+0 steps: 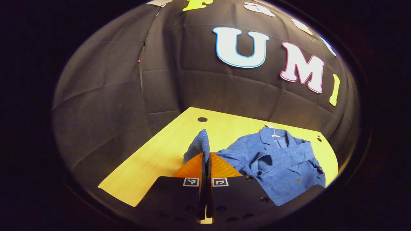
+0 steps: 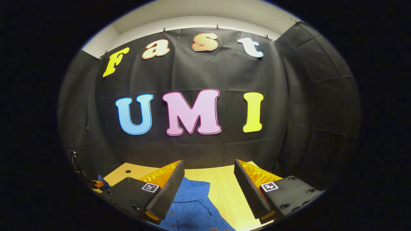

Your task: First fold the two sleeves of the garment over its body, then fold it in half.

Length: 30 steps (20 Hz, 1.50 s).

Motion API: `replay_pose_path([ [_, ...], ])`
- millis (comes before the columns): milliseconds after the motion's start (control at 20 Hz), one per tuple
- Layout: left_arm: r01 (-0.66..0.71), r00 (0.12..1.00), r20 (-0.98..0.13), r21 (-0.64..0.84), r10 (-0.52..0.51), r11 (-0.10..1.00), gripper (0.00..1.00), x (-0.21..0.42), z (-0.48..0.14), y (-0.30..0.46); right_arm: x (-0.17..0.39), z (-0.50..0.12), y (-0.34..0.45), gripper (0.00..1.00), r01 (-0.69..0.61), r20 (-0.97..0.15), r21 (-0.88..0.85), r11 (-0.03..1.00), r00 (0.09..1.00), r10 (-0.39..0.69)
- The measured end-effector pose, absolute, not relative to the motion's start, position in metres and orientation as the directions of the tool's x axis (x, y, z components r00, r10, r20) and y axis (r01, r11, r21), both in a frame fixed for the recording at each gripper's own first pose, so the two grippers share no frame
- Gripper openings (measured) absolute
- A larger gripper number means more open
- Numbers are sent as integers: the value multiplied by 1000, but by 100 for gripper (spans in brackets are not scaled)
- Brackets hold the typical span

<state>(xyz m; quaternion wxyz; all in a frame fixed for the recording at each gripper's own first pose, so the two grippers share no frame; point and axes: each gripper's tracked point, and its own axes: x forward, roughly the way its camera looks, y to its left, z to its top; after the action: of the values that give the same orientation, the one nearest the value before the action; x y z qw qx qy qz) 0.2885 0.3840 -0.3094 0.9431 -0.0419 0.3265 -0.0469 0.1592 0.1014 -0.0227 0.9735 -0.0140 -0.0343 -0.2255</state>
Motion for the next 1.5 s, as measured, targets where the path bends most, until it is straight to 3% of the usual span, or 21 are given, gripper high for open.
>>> replay_pose_path([
  [100, 94, 780, -607, -131, -155, 987, 0, 289, -297, 362, 153, -26, 98, 98, 439, 61, -4, 899, 897, -438],
  [150, 111, 778, -604, -142, -175, 984, 0, 289, -290, 351, 149, -27, 95, 89, 442, 56, -3, 897, 896, -441],
  [200, 130, 776, -600, -153, -196, 980, 0, 289, -282, 339, 146, -29, 92, 98, 444, 51, 0, 896, 895, -443],
  [850, 361, 724, -564, -181, -397, 915, 0, 286, -230, 194, 126, -51, 70, 98, 460, 7, 8, 888, 888, -460],
  [1200, 423, 647, -625, -182, -436, 888, 0, 313, -257, 96, 118, -60, 58, 98, 453, -51, -1, 892, 890, -452],
  [1500, 552, 565, -711, -50, -418, 832, 0, 332, -323, 12, 94, -68, 24, 98, 530, -87, 30, 848, 846, -526],
])
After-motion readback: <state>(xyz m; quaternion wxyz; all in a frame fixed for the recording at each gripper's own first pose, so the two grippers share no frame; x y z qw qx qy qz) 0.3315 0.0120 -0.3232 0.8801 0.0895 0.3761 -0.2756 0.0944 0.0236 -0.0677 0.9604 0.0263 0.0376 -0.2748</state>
